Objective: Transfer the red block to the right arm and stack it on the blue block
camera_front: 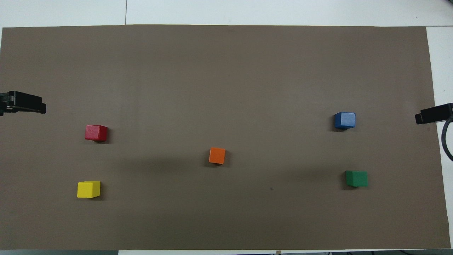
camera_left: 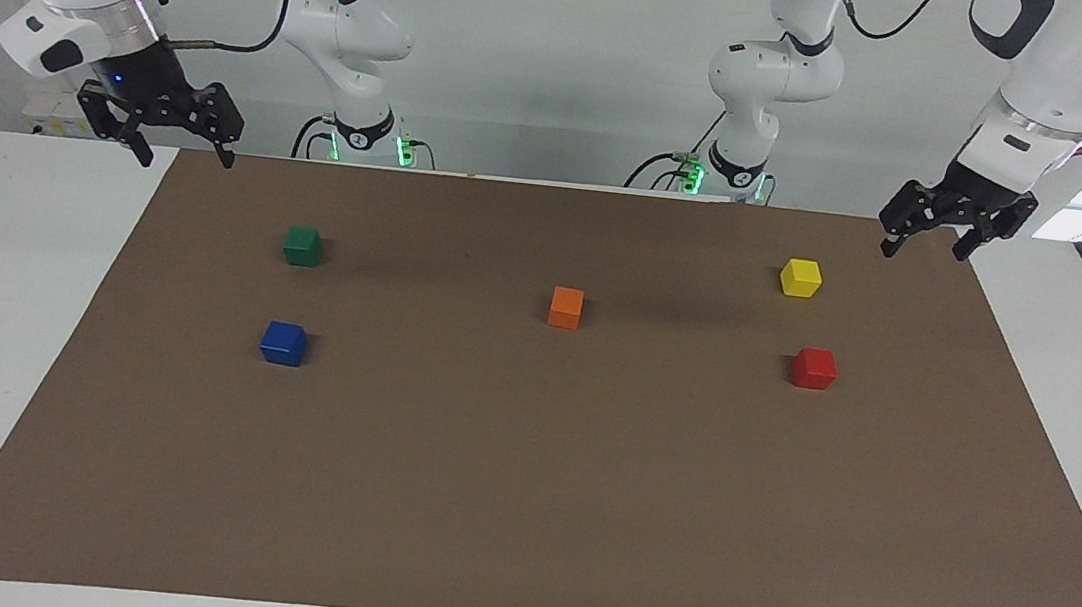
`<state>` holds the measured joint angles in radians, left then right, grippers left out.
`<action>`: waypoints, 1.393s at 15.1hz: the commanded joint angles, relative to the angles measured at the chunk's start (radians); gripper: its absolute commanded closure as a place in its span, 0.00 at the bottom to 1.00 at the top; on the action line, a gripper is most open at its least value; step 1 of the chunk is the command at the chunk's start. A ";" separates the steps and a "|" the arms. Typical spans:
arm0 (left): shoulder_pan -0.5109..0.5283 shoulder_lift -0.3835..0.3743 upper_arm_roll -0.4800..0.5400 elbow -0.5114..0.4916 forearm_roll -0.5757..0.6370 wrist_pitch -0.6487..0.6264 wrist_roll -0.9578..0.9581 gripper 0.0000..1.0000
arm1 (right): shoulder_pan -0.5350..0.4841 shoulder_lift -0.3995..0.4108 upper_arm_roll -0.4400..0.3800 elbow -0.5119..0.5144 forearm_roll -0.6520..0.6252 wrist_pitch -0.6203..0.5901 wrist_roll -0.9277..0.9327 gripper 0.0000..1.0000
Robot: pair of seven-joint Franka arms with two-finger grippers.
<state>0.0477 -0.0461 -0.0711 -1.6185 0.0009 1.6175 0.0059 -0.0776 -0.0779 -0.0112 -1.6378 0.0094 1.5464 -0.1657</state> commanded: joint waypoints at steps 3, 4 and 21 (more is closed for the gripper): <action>-0.012 -0.024 0.010 -0.038 -0.010 0.032 0.000 0.00 | -0.002 -0.002 -0.001 0.009 -0.011 -0.017 0.014 0.00; -0.011 -0.026 0.010 -0.041 -0.012 0.035 -0.001 0.00 | -0.001 -0.002 -0.001 0.009 -0.011 -0.017 0.014 0.00; 0.029 0.140 0.010 -0.477 -0.001 0.586 0.017 0.00 | 0.007 -0.019 0.000 -0.033 -0.012 -0.011 0.012 0.00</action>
<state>0.0713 0.0964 -0.0603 -2.0182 0.0010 2.1071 -0.0082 -0.0747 -0.0780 -0.0113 -1.6410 0.0094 1.5392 -0.1657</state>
